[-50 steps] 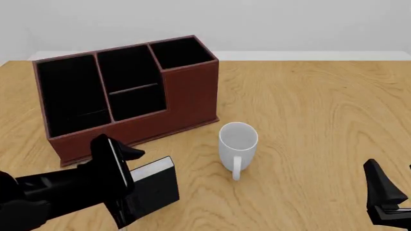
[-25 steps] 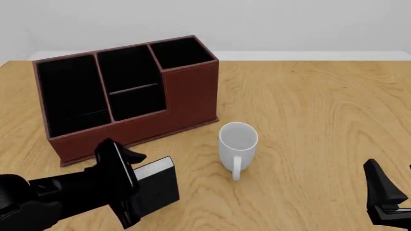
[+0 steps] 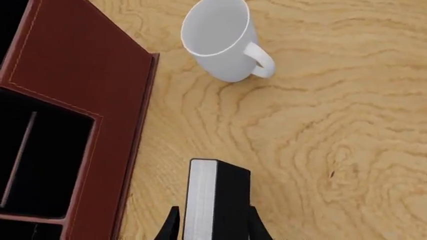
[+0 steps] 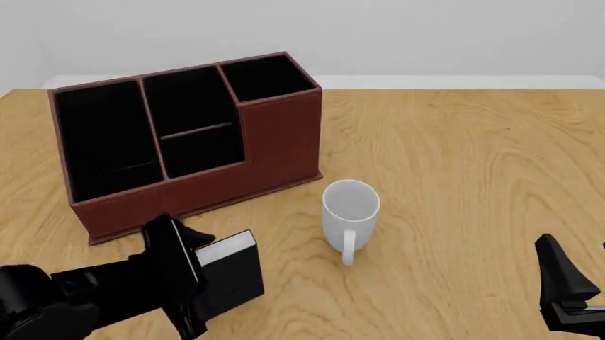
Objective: Pick up the book and place it in the front compartment of the caddy.
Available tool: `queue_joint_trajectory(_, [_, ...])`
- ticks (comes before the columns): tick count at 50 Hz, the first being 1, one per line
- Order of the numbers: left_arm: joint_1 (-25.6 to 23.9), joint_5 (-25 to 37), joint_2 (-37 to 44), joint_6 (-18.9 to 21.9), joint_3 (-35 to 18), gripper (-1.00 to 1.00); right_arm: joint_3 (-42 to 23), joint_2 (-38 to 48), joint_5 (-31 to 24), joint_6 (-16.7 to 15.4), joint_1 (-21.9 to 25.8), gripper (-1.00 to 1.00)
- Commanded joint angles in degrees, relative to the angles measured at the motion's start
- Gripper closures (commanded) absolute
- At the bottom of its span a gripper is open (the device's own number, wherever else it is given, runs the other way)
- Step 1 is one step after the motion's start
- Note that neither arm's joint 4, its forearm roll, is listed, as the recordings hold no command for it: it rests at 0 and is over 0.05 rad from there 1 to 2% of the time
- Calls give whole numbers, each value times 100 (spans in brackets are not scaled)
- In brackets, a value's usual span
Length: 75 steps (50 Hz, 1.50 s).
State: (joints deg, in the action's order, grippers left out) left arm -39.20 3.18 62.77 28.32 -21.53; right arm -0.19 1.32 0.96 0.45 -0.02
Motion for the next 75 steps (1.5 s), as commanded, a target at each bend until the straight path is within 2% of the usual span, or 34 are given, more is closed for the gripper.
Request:
queue_joint_trajectory(1, [0, -304, -634, 593, 436, 100, 0, 1, 0, 1, -2, -100])
queue_joint_trajectory(3, [-161, -219, -825, 600, 478, 100, 0, -5, -3, 0, 1, -100])
queue_joint_trajectory(6, [-78, -256, -1182, 924, 506, 100, 0, 3, 1, -1, -1, -100])
queue_joint_trajectory(13, [-262, -271, -1904, 1543, 722, 100, 0, 2, 1, -1, 1, -100])
queue_joint_trajectory(18, [-352, -177, -2203, 1709, 705, 100, 0, 0, 0, -1, 1, -100])
queue_joint_trajectory(21, [-379, -227, -2457, 1991, 784, 100, 0, 0, 0, 0, 0, -100])
queue_joint_trajectory(24, [-392, -162, -2640, 2110, 722, 100, 0, 3, 1, 0, 1, -100])
queue_joint_trajectory(26, [-322, -321, -2762, 2358, 712, 100, 0, 3, 1, -1, 0, -100])
queue_joint_trajectory(27, [-385, -130, -2796, 2147, 452, 100, 0, -2, -1, -1, -1, -100])
queue_joint_trajectory(30, [-469, -60, -2915, 2290, 364, 100, 0, 1, 1, 1, 0, -100])
queue_joint_trajectory(31, [-525, -144, -3034, 2487, 394, 100, 0, 0, 0, 0, 1, -100])
queue_joint_trajectory(33, [-416, -273, -2884, 2566, 318, 100, 0, 0, 0, 1, -1, -100])
queue_joint_trajectory(34, [-388, -464, -2853, 2741, 362, 100, 0, 1, 0, 1, 0, -100])
queue_joint_trajectory(36, [-280, -407, -2696, 2614, 151, 100, 0, 0, 0, 0, -2, -100])
queue_joint_trajectory(37, [-290, -523, -2705, 2745, 195, 100, 0, 2, 1, 1, 0, -100])
queue_joint_trajectory(38, [-560, -107, -2962, 2428, -42, 100, 0, 1, 1, -2, 0, -100])
queue_joint_trajectory(39, [-524, -258, -2948, 2682, 82, 100, 0, 2, 1, 0, 0, -100])
queue_joint_trajectory(40, [-315, -518, -2753, 2743, 86, 100, 0, -1, 0, 0, 0, -100])
queue_joint_trajectory(42, [-413, -741, -2793, 3150, 329, 100, 0, 4, 2, -1, 0, -100])
queue_joint_trajectory(44, [-275, -793, -2616, 3067, 209, 100, 0, 1, 0, 0, 1, -100])
queue_joint_trajectory(45, [-325, -949, -2688, 3289, 306, 100, 0, 0, 0, 0, -2, -100])
queue_joint_trajectory(47, [-489, -740, -2858, 3180, 202, 100, 0, 1, 0, 0, -1, -100])
queue_joint_trajectory(50, [-354, -1017, -2708, 3445, 209, 100, 0, 0, 0, -1, 0, -100])
queue_joint_trajectory(51, [-589, -705, -2930, 3266, 77, 100, 0, 1, 0, 0, 1, -100])
queue_joint_trajectory(52, [-516, -1223, -3091, 3670, 353, 100, 0, 1, 1, 0, 0, -100])
queue_joint_trajectory(53, [-259, -1960, -3197, 3655, 375, 100, 0, -1, -1, 0, 0, -100])
queue_joint_trajectory(54, [-106, -1635, -2920, 3454, 85, 100, 0, -2, -1, -1, -1, -100])
queue_joint_trajectory(55, [-11, -1324, -2534, 3450, -62, 100, 0, 1, 0, -1, -1, -100])
queue_joint_trajectory(56, [-148, -1541, -2692, 3687, 133, 100, 0, 0, 0, -2, 1, -100])
queue_joint_trajectory(57, [-264, -1405, -2670, 3920, 238, 100, 0, 4, 2, 0, 0, -100])
queue_joint_trajectory(60, [-117, -1444, -2612, 3758, 7, 100, 0, -1, -1, -1, -2, -100])
queue_joint_trajectory(62, [-166, -1484, -2597, 3988, 110, 100, 0, -1, -1, -1, 0, -100])
queue_joint_trajectory(64, [-87, -1445, -2481, 3915, -76, 100, 0, 0, 0, 0, 0, -100])
queue_joint_trajectory(75, [310, -1908, -1730, 4239, -318, 100, 0, 0, 0, -1, 0, -100])
